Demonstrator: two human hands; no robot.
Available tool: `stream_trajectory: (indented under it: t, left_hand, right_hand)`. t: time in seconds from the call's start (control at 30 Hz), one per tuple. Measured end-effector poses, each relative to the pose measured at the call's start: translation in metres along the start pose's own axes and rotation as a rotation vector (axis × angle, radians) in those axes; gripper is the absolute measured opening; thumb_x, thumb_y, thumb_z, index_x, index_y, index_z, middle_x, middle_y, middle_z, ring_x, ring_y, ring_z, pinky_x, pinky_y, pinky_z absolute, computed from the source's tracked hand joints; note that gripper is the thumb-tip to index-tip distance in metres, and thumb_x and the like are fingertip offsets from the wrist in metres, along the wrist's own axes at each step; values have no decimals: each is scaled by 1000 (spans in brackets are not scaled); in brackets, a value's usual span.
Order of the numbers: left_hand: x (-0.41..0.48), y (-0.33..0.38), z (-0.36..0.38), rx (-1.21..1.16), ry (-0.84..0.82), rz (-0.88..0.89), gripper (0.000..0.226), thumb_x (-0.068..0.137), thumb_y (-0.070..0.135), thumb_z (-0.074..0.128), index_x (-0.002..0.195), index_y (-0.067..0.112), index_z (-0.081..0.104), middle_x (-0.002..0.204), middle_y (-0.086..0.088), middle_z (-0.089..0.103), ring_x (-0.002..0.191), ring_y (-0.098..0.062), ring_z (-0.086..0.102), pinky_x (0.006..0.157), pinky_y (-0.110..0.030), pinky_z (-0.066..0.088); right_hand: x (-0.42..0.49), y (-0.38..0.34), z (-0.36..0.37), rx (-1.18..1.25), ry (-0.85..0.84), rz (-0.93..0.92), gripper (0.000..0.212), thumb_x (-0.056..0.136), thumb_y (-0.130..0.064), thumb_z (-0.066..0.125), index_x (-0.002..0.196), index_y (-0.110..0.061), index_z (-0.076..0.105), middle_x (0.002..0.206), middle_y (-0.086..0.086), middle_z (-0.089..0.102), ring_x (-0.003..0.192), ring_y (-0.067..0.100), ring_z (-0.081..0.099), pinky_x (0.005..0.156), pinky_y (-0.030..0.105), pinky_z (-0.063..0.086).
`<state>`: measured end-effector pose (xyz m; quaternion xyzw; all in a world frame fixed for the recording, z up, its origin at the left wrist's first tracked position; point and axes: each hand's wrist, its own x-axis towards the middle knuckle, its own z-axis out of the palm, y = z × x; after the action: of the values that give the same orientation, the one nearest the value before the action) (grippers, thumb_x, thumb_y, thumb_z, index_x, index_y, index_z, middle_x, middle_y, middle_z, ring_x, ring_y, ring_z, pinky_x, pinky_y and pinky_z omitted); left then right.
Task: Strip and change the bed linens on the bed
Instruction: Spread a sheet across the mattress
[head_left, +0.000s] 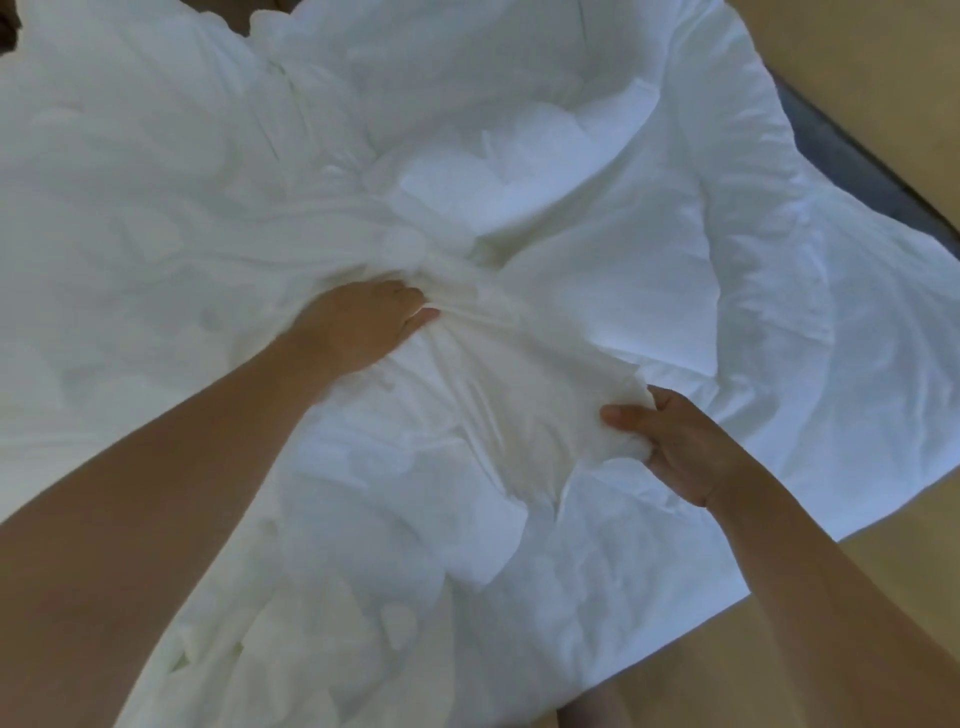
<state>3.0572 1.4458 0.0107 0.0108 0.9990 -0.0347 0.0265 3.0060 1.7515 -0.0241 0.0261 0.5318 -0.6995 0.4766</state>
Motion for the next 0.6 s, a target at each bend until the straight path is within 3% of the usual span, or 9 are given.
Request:
stream_trajectory:
  t: [0.07, 0.13, 0.23, 0.3, 0.33, 0.4, 0.47, 0.5, 0.6]
  left_hand:
    - [4, 14, 6, 41, -178, -67, 41, 102, 37, 35, 113, 6, 58, 114, -15, 58, 109, -29, 56, 86, -40, 45]
    - [9, 35, 5, 14, -145, 3, 33, 96, 27, 46, 121, 7, 54, 120, -14, 52, 111, -33, 52, 86, -42, 43]
    - [17, 77, 2, -266, -72, 187, 82, 69, 30, 65, 141, 8, 34, 141, -14, 38, 130, -30, 33, 104, -43, 29]
    - [28, 104, -2, -311, -272, 254, 111, 64, 48, 67, 150, 12, 8, 153, -8, 23, 143, -22, 13, 114, -45, 8]
    - [36, 112, -3, -291, -404, 245, 116, 65, 54, 69, 150, 14, 2, 151, -6, 28, 143, -21, 15, 115, -45, 5]
    - [53, 117, -5, -305, -616, 183, 97, 72, 52, 70, 146, 11, 23, 131, -4, 52, 128, -25, 43, 110, -39, 24]
    - [67, 117, -5, -383, -708, 147, 37, 84, 30, 64, 111, 6, 58, 104, -7, 64, 101, -25, 60, 84, -32, 44]
    - [71, 118, -4, -444, -716, 122, 21, 87, 21, 59, 96, 3, 62, 93, -9, 65, 89, -20, 64, 73, -29, 47]
    - [88, 119, -8, -652, -694, -89, 17, 85, 10, 54, 85, -2, 66, 64, 0, 56, 44, 1, 51, 41, -13, 39]
  right_hand:
    - [6, 14, -1, 166, 43, -34, 32, 74, -17, 62, 104, -8, 67, 99, 7, 73, 91, 18, 69, 72, 24, 55]
    - [9, 23, -3, 250, 20, -53, 34, 83, -24, 56, 113, -10, 64, 109, 6, 70, 101, 16, 66, 78, 23, 53]
    - [15, 26, 3, 139, -24, -41, 40, 88, -36, 53, 119, -12, 61, 118, 7, 67, 112, 19, 61, 87, 26, 51]
    - [19, 24, 7, -85, -9, -57, 43, 89, -48, 53, 116, -16, 62, 114, 6, 68, 111, 20, 62, 96, 34, 48]
    - [20, 21, 8, -181, 4, -66, 45, 87, -54, 52, 112, -19, 64, 111, 4, 69, 109, 20, 63, 99, 37, 45]
    - [18, 16, 2, -271, 2, -80, 52, 84, -66, 46, 106, -24, 68, 108, 0, 71, 108, 16, 63, 100, 37, 44]
    - [16, 12, -7, -276, -52, -80, 50, 81, -68, 42, 99, -32, 72, 103, -6, 72, 103, 11, 65, 89, 24, 49]
    - [16, 12, -11, -250, -94, -72, 46, 79, -66, 47, 98, -33, 71, 100, -7, 73, 100, 10, 66, 81, 18, 51]
    - [26, 9, -21, -168, -339, 18, 41, 71, -42, 72, 109, -35, 59, 101, -10, 72, 101, 11, 66, 78, 21, 53]
